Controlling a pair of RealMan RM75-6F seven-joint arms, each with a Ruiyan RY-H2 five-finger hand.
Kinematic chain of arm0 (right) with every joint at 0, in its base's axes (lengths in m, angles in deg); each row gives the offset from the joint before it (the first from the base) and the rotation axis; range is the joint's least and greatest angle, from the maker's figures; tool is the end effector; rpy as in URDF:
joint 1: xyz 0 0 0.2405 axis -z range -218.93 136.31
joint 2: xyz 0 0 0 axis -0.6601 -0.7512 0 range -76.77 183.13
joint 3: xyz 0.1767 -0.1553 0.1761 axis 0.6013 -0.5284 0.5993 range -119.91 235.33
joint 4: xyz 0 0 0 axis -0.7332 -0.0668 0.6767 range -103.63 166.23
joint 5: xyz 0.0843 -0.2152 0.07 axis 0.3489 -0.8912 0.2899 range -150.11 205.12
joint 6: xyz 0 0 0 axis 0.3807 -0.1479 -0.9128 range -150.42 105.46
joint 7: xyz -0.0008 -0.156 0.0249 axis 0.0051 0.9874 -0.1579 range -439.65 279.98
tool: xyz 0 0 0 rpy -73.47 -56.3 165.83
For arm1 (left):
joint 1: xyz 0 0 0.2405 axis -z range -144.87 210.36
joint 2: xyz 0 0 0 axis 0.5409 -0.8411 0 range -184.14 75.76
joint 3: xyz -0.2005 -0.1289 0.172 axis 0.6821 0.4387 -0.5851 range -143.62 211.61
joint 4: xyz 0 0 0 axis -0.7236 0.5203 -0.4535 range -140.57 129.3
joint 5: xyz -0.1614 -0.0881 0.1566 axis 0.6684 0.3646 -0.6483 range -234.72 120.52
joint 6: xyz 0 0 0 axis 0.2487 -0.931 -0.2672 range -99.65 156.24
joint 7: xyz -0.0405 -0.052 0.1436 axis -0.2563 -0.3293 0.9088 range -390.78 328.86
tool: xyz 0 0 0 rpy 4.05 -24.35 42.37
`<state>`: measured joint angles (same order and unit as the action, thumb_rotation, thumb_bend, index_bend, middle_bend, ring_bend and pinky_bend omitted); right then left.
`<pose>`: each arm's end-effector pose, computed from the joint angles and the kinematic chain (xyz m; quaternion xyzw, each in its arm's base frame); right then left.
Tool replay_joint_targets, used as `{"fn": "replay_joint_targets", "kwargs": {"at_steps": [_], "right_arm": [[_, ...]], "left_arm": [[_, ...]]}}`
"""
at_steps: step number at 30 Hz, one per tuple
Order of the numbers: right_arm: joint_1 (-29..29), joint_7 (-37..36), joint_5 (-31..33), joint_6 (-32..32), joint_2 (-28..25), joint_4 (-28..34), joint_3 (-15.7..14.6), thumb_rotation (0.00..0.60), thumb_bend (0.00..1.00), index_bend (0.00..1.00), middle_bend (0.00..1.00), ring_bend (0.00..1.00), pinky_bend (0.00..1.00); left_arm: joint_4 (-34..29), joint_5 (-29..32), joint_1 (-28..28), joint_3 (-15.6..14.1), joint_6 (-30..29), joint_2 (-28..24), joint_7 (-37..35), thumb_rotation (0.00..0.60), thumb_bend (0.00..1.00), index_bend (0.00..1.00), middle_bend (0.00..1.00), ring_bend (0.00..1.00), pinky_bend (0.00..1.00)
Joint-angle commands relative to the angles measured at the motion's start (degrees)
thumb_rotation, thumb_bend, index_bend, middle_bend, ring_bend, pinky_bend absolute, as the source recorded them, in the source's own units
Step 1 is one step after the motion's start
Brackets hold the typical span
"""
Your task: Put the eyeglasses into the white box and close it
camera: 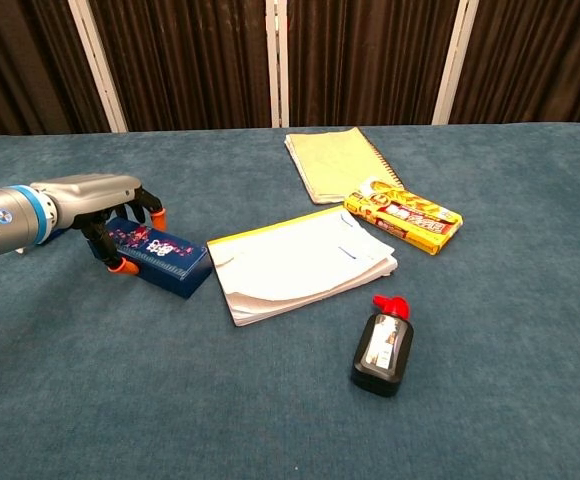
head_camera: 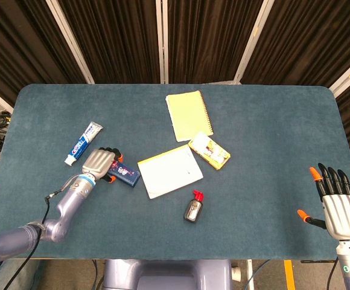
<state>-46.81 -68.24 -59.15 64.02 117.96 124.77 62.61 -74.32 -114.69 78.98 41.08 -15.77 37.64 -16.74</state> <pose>-0.3426 -0.2121 0.1489 0.6173 -0.3129 0.3616 0.6247 -0.2298 0.4281 -0.0702 -0.7516 -0.4164 -0.2767 0.4302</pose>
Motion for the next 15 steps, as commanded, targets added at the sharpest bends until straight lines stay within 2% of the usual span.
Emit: {"fn": "replay_joint_targets", "kwargs": {"at_steps": [1,3,4,6,8,10,15], "right_arm": [[0.00,0.07,-0.01,-0.01,0.01,0.03,-0.03,0.600,0.00,0.00,0.00,0.00,0.00],[-0.03,0.17,0.01,-0.08,0.05,0.04,-0.04,0.600,0.00,0.00,0.00,0.00,0.00],[-0.03,0.21,0.00,-0.09,0.06,0.06,-0.05,0.600,0.00,0.00,0.00,0.00,0.00],[-0.03,0.27,0.00,-0.08,0.07,0.09,-0.04,0.600,0.00,0.00,0.00,0.00,0.00],[-0.02,0.26,-0.04,-0.04,0.06,0.14,-0.06,0.600,0.00,0.00,0.00,0.00,0.00],[0.00,0.22,-0.17,0.05,0.04,0.18,-0.09,0.600,0.00,0.00,0.00,0.00,0.00],[0.07,-0.06,-0.51,0.21,-0.08,0.39,-0.22,0.600,0.00,0.00,0.00,0.00,0.00]], "left_arm": [[0.01,-0.25,-0.18,0.07,-0.19,0.00,-0.21,0.600,0.33,0.44,0.26,0.24,0.25],[-0.06,-0.35,-0.23,0.05,-0.05,-0.18,-0.18,0.600,0.30,0.44,0.25,0.24,0.25],[-0.16,-0.35,-0.23,0.05,0.09,-0.32,-0.20,0.600,0.25,0.42,0.23,0.22,0.24],[-0.38,-0.36,-0.30,0.11,0.28,-0.62,-0.41,0.600,0.12,0.33,0.14,0.14,0.17],[-0.83,-0.75,-0.61,0.08,-0.15,-1.29,-0.57,0.600,0.01,0.21,0.02,0.02,0.05],[-1.33,-1.35,-0.97,0.04,-0.93,-1.83,-0.71,0.600,0.00,0.13,0.00,0.00,0.00],[-4.52,-2.46,-2.37,0.53,-3.68,-4.48,-1.59,0.600,0.00,0.01,0.00,0.00,0.00]]}}
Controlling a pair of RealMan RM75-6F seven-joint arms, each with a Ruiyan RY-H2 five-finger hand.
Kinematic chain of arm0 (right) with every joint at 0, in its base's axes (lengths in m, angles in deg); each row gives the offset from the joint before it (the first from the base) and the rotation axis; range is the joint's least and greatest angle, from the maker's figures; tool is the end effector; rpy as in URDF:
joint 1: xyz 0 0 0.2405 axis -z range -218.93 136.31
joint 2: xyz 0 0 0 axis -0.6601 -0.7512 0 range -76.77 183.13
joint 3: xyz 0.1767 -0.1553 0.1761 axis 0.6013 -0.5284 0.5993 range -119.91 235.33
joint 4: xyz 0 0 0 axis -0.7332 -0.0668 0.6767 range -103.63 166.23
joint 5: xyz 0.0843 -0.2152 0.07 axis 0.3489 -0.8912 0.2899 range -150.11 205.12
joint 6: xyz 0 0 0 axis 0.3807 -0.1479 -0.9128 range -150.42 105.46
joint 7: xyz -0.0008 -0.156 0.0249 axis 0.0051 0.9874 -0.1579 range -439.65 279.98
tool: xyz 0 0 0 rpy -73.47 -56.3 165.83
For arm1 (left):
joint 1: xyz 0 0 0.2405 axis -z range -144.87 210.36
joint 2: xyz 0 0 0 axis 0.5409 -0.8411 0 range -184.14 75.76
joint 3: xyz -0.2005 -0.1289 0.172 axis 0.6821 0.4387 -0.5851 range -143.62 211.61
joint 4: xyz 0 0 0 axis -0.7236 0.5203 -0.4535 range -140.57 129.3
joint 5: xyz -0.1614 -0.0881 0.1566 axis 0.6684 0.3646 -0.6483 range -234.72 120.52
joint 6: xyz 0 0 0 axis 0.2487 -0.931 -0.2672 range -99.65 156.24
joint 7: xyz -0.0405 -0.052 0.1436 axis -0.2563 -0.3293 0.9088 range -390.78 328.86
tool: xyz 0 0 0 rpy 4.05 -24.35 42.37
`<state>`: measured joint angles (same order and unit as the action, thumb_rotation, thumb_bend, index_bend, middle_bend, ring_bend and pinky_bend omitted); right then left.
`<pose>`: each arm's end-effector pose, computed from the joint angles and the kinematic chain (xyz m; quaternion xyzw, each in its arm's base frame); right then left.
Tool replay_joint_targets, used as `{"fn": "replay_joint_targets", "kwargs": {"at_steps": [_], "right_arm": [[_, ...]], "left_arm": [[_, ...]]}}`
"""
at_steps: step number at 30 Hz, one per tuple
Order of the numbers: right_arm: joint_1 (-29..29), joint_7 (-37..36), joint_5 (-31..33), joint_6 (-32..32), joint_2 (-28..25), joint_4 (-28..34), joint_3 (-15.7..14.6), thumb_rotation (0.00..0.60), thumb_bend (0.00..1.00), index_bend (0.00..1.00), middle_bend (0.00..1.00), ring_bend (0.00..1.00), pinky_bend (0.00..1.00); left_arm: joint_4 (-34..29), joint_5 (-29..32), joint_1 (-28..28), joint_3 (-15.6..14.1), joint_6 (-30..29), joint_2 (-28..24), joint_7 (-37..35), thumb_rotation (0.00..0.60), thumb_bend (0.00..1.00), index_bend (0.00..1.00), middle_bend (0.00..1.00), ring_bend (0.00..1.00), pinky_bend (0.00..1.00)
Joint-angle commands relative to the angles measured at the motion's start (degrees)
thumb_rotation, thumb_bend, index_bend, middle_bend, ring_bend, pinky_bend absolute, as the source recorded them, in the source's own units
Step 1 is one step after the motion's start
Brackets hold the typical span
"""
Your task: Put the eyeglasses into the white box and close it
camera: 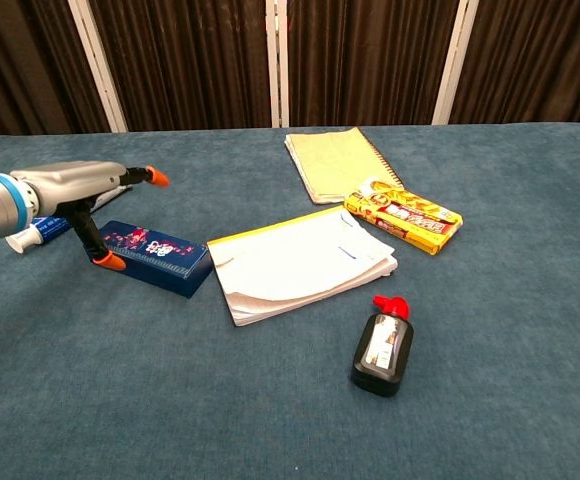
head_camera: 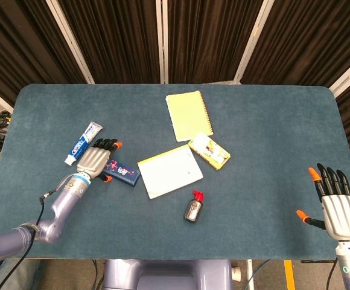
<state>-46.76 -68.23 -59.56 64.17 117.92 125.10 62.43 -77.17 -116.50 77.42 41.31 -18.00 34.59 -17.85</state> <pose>-0.3406 -0.2109 0.1480 0.6187 -0.3130 0.3640 0.6219 -0.2350 0.4257 -0.0488 -0.7432 -0.4113 -0.2914 0.4399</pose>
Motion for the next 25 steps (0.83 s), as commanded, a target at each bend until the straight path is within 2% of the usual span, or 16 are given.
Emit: {"fn": "replay_joint_targets", "kwargs": {"at_steps": [1,5,6,8,10,14,21,25], "right_arm": [[0.04,-0.14,-0.24,0.13,-0.09,0.14,-0.08,0.600,0.00,0.00,0.00,0.00,0.00],[0.16,-0.55,-0.94,0.58,-0.31,0.45,-0.25,0.600,0.00,0.00,0.00,0.00,0.00],[0.24,-0.96,-1.21,0.81,-0.47,0.61,-0.30,0.600,0.00,0.00,0.00,0.00,0.00],[0.31,-1.48,-1.40,0.93,-0.66,0.61,-0.36,0.600,0.00,0.00,0.00,0.00,0.00],[0.32,-1.98,-1.56,1.06,-0.79,0.59,-0.33,0.600,0.00,0.00,0.00,0.00,0.00],[0.33,-3.03,-1.93,1.43,-1.03,0.62,-0.20,0.600,0.00,0.00,0.00,0.00,0.00],[0.45,-2.23,-2.66,2.31,-1.00,0.76,-0.09,0.600,0.00,0.00,0.00,0.00,0.00],[0.55,-2.09,-2.69,2.38,-1.08,0.80,-0.14,0.600,0.00,0.00,0.00,0.00,0.00]], "left_arm": [[-2.78,-1.06,-1.24,0.41,-2.39,-2.36,-0.62,0.600,0.00,0.00,0.00,0.00,0.00],[-8.20,-2.45,-3.58,0.87,-7.02,-6.97,-0.91,0.600,0.00,0.00,0.00,0.00,0.00],[-11.93,-3.27,-5.98,1.07,-11.50,-10.43,-0.96,0.600,0.00,0.00,0.00,0.00,0.00],[-17.59,-4.34,-8.97,0.38,-15.79,-14.93,-0.50,0.600,0.00,0.00,0.00,0.00,0.00],[-21.63,-4.79,-11.72,-0.21,-19.58,-18.37,0.05,0.600,0.00,0.00,0.00,0.00,0.00],[-28.27,-6.84,-20.00,-2.41,-31.03,-24.33,0.09,0.600,0.00,0.00,0.00,0.00,0.00],[-30.66,-10.54,-27.56,-5.14,-40.25,-28.98,-0.43,0.600,0.00,0.00,0.00,0.00,0.00],[-29.78,-12.60,-31.66,-6.67,-42.34,-30.78,-5.67,0.600,0.00,0.00,0.00,0.00,0.00]]}}
